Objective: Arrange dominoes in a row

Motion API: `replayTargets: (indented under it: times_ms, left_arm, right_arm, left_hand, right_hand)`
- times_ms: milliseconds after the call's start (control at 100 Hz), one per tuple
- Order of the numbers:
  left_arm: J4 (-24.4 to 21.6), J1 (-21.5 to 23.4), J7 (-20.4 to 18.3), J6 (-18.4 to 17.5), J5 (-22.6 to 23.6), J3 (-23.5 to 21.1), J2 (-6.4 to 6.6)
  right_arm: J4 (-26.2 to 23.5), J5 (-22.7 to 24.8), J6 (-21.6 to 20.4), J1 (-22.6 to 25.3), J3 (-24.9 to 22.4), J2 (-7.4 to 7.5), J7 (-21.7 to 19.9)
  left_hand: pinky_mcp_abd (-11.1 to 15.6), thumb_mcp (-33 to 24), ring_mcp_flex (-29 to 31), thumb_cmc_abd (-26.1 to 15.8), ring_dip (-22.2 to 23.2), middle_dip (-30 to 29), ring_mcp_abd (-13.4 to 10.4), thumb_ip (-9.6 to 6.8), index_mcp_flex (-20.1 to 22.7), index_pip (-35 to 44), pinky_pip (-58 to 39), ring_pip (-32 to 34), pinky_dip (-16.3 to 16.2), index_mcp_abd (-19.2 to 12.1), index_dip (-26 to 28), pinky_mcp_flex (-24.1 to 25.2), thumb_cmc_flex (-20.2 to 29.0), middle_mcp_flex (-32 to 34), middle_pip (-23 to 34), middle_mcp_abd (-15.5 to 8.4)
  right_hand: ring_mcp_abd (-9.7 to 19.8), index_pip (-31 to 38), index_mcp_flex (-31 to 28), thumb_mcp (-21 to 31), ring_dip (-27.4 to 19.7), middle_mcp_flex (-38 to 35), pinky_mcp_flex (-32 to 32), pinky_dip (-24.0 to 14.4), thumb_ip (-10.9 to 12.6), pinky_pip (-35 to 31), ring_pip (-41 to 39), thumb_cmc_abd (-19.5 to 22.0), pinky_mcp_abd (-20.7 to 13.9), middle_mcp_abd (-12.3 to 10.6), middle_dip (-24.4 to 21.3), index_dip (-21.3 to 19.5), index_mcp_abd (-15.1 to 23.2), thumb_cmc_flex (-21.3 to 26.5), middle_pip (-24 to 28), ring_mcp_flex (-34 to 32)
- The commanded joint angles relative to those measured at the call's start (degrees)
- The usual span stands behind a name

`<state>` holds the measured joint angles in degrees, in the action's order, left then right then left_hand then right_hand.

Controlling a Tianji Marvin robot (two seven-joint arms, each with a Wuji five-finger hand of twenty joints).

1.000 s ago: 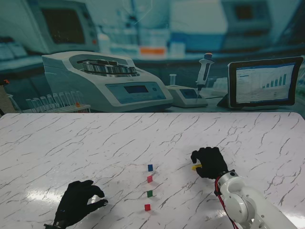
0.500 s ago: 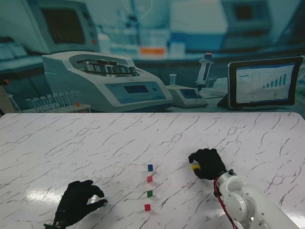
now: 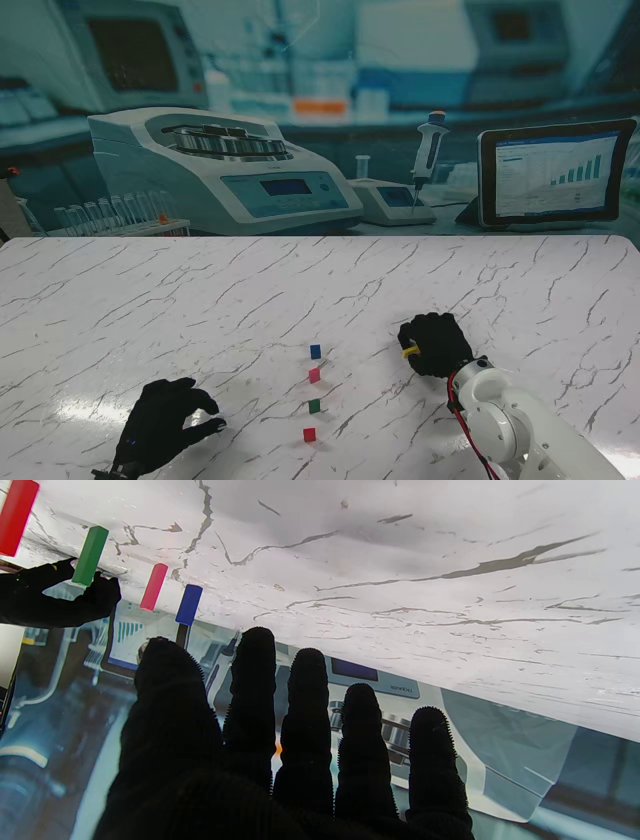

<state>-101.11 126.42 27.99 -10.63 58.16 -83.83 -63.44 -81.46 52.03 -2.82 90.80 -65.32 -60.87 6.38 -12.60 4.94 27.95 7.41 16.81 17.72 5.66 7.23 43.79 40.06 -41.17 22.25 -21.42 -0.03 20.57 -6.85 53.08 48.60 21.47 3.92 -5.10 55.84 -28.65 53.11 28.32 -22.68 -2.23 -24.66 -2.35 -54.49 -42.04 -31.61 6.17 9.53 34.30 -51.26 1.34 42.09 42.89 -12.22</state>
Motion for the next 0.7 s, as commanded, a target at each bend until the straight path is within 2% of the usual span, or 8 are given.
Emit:
replayTargets:
  times_ms: [0,110,180,400,690]
  left_arm:
    - [0.06,0.46,-0.45,-1.09,-0.21,0.12,-0.31]
    - [0.13,0.44,-0.33,-1.04,-0.21,0.16,-0.32]
    - [0.15,0.43,-0.28,-1.03,-0.23,0.17,-0.33]
    - [0.17,0.45,-0.2,-0.92,-0.2,0.2,-0.33]
    - [0.25,0.39,-0.01,-0.93,-0.12,0.25,-0.33]
  right_arm:
    - [0.46,-0.08,0.22,0.47,0.43,-0.44,0.14]
    - [0.42,0.01,0.44,0.5,0.52,-0.46,0.3]
    - [0.47,0.08,0.51,0.47,0.61,-0.46,0.4]
    - [1.14,0.23,0.27,0.19,1.02,-0.61,1.95]
    - [0.62,1.25,0.33,0.48,0.92,-0.88,4.7]
  left_hand:
    - [0.91,1.1,1.12,0.45,0.62,0.86,-2.04,1.68,0.1,0.59,-2.03,0.43,-0.75,-1.93,-0.37,0.39,1.21,0.65,0.81,-1.56]
    - [0.94,1.08,1.16,0.41,0.64,0.89,-2.06,1.69,0.09,0.66,-2.08,0.48,-0.77,-1.95,-0.32,0.34,1.24,0.67,0.86,-1.63]
    - [0.96,1.07,1.23,0.51,0.66,0.89,-1.97,1.7,0.13,0.71,-2.11,0.54,-0.79,-1.99,-0.3,0.3,1.34,0.66,0.87,-1.61]
    - [0.97,1.1,1.22,0.47,0.68,0.9,-1.96,1.74,0.23,0.8,-2.19,0.61,-0.82,-1.92,-0.3,0.22,1.38,0.72,0.92,-1.38]
    - [0.95,1.1,1.39,0.29,0.71,0.9,-1.91,1.71,0.31,0.71,-2.24,0.71,-0.84,-1.69,-0.35,0.17,1.23,0.76,0.97,-1.4]
  right_hand:
    - [0.61,2.79,-1.67,-2.06,0.07,-0.99,-0.02,-0.81,-1.91,0.57,-1.03,-0.26,4.78,-0.69,0.27,0.89,1.91,2.01,1.39,-0.41]
    - [0.64,3.64,-2.69,-2.36,0.2,-1.77,0.05,-0.83,-1.6,0.56,-1.31,0.89,4.79,-1.03,0.33,1.41,2.43,2.1,1.67,-1.1]
    - [0.65,5.15,-2.47,-2.72,0.38,-2.14,0.18,-0.92,-0.45,0.52,-1.41,1.07,4.85,-1.18,0.44,2.45,2.79,1.95,1.93,-1.42]
    - [0.8,6.22,-2.8,2.55,0.89,-2.67,0.42,-1.09,3.07,0.45,-1.86,-1.36,4.87,-1.97,2.15,0.58,4.38,-1.4,4.55,-2.37]
    - [0.91,5.85,-5.26,7.05,1.08,-3.33,1.07,-1.36,4.78,0.35,-1.83,-5.02,5.1,-2.6,3.47,-0.57,6.24,-3.99,5.9,-3.52]
